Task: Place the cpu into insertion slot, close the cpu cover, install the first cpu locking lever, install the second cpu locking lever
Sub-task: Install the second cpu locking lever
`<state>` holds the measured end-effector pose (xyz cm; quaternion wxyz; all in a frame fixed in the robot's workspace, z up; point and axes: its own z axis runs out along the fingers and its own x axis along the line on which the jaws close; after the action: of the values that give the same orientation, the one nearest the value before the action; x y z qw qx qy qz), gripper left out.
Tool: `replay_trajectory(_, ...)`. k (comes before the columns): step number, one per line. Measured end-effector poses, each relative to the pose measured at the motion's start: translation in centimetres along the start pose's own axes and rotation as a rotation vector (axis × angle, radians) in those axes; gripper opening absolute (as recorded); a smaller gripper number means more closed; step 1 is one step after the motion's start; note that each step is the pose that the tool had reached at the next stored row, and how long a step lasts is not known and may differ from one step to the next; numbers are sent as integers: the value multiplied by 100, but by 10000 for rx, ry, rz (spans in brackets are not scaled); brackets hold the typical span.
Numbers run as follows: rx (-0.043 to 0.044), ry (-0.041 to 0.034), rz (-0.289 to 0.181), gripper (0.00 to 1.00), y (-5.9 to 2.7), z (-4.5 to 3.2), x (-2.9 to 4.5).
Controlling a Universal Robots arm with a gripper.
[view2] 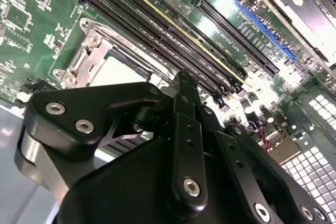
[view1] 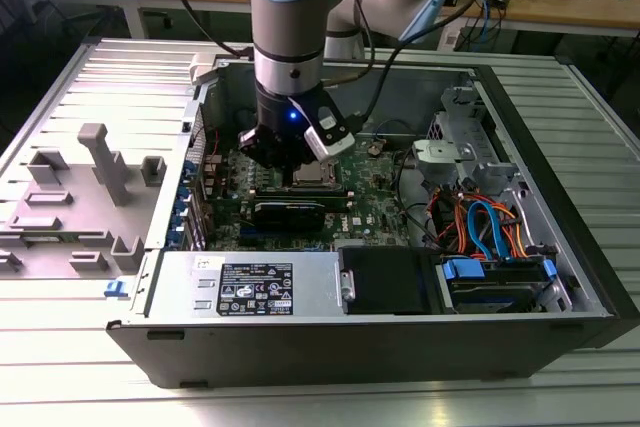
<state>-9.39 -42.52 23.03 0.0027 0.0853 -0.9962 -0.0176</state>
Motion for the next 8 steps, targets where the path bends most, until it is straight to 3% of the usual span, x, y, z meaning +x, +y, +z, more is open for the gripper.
replay_trajectory(2, -49, -4, -95, 11, 0, 31, 13)
replay_trajectory(8, -61, -2, -213, 11, 1, 99, 31)
